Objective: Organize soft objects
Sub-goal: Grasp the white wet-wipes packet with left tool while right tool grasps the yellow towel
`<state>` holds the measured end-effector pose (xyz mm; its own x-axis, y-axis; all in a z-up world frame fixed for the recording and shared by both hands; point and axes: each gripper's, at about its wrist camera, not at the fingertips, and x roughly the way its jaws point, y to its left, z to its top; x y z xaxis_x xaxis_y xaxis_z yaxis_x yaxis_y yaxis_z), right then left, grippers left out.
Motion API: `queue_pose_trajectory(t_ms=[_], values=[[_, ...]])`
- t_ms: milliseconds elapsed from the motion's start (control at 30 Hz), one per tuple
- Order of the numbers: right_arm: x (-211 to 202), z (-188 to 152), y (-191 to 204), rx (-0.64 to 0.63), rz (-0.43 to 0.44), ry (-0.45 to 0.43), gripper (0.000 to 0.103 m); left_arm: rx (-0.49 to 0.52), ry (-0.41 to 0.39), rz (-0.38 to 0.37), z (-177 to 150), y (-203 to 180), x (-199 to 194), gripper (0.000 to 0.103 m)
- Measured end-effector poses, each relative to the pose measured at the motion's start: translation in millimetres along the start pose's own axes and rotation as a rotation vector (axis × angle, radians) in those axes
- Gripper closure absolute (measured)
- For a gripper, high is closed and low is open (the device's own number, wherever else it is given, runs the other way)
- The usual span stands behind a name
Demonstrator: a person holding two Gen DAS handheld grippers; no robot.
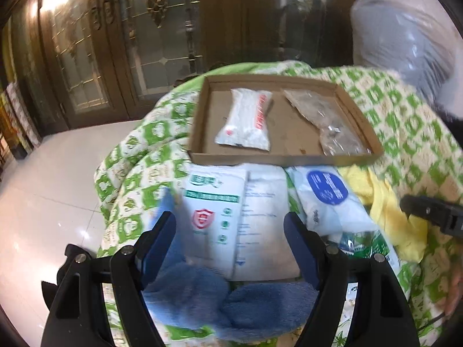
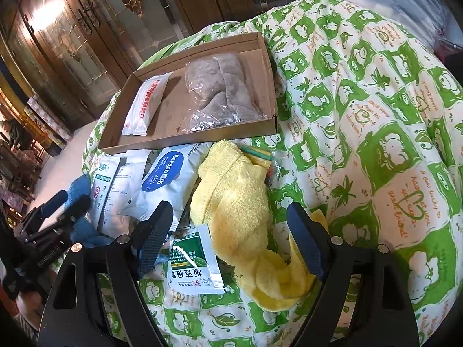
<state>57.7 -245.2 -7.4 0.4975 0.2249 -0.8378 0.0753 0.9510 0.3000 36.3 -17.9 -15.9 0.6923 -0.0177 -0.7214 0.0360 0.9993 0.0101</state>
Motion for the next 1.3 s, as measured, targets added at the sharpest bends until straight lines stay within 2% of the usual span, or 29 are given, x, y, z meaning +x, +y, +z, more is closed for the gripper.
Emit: queue_pose_trajectory(t_ms=[167, 300, 467, 567, 733, 767, 833, 967, 1100, 1233, 1300], values=[[-0.3, 0.4, -4.3, 0.028, 0.021, 0.006, 0.021, -0.105, 0.011, -0.048, 1.2, 32.3, -4.7, 0.026], [0.8, -0.3, -4.0, 0.03, 0.036, 0.015, 0.021, -0.145, 0.04, -0.063, 2.1, 41.3, 0.8, 0.026], [7.2, 1.2, -11.1, 0.043, 0.04, 0.053, 0.021, -0.03, 0.1, -0.031, 7.5, 22.2, 25.8, 0.026], [11.1, 4.8, -17.8, 0.053, 0.042, 0.08, 0.021, 0.016, 0.102, -0.023, 7.6, 15.0, 32.4, 0.026], [20.2, 3.8, -11.6, 0.019, 0.049, 0.138, 0.022, -0.046, 0.074, -0.106, 14.9, 24.9, 26.9, 0.026], [21.6, 2.5, -8.1, 0.008, 0.046, 0.143, 0.024, -0.06, 0.073, -0.123, 18.1, 26.7, 27.3, 0.026], [24.5, -0.3, -1.9, -0.015, 0.044, 0.158, 0.041, -0.076, 0.067, -0.147, 24.3, 27.1, 28.0, 0.026], [32.1, -2.9, -0.8, -0.014, 0.026, 0.188, 0.045, -0.055, 0.063, -0.191, 35.5, 17.8, 34.1, 0.026], [39.9, -5.2, -4.1, 0.0, 0.025, 0.214, 0.046, -0.005, 0.122, -0.173, 36.3, 7.6, 57.9, 0.026], [43.6, -5.5, -1.6, -0.007, 0.03, 0.23, 0.046, -0.045, 0.23, -0.133, 24.5, 23.8, 84.7, 0.026], [44.4, -4.8, -2.5, -0.005, 0.032, 0.233, 0.046, -0.068, 0.241, -0.133, 20.5, 34.0, 83.4, 0.026]])
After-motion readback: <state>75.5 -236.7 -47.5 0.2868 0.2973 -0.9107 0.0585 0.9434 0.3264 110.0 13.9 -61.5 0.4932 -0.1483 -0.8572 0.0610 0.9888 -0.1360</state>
